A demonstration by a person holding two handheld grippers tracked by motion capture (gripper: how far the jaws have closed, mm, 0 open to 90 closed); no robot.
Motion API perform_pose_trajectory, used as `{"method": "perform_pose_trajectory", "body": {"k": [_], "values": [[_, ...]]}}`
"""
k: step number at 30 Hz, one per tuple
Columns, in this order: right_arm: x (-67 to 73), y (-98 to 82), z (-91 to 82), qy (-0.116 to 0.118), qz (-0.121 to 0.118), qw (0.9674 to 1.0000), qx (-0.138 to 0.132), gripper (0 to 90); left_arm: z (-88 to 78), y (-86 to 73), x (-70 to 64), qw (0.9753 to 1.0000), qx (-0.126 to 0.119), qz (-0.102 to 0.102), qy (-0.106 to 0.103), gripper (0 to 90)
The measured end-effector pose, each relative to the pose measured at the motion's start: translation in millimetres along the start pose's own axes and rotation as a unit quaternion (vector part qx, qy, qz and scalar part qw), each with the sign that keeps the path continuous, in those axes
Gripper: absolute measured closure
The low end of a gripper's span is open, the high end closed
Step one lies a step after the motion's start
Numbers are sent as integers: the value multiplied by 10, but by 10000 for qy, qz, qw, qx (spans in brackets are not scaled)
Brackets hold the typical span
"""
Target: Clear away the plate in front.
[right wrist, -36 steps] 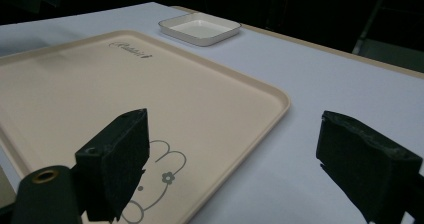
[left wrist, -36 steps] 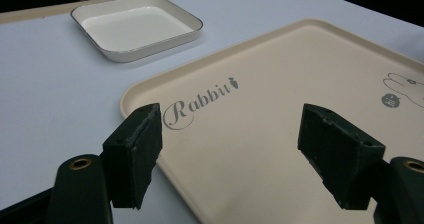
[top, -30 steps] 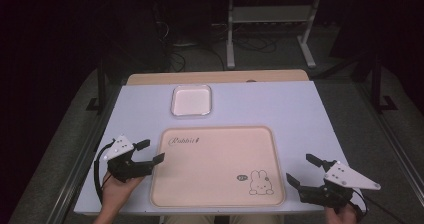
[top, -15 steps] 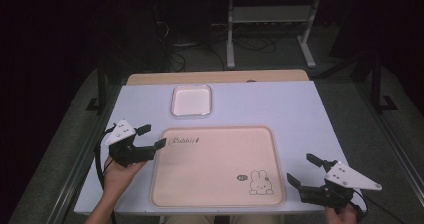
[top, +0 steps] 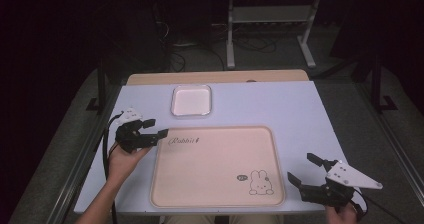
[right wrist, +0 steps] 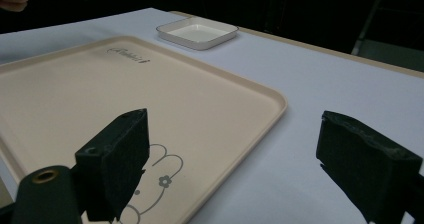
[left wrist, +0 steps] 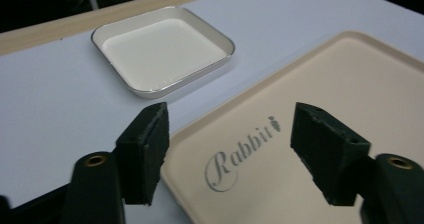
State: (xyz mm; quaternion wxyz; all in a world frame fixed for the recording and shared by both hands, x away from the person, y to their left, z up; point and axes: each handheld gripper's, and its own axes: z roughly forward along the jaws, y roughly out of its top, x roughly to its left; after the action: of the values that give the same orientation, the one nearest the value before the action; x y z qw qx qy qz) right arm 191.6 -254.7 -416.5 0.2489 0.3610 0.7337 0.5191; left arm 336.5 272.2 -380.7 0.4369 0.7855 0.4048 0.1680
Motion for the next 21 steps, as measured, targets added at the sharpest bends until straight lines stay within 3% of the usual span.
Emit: {"method": "perform_pose_trajectory", "body": {"k": [6,14,17,21], "values": [[0,-1,10,17,-6,10000,12,129,128,158,139,9996,28,-294,-28,351],[-9,-5,18,39,-6,10000,38,129,336,355,238,9987,315,-391,69,379],[-9,-4,21,39,-12,10000,53,129,454,455,348,9966,503,-651,-78,397],[-19,-5,15,16,1,10000,47,129,545,540,457,9956,603,-720,21,416]]}}
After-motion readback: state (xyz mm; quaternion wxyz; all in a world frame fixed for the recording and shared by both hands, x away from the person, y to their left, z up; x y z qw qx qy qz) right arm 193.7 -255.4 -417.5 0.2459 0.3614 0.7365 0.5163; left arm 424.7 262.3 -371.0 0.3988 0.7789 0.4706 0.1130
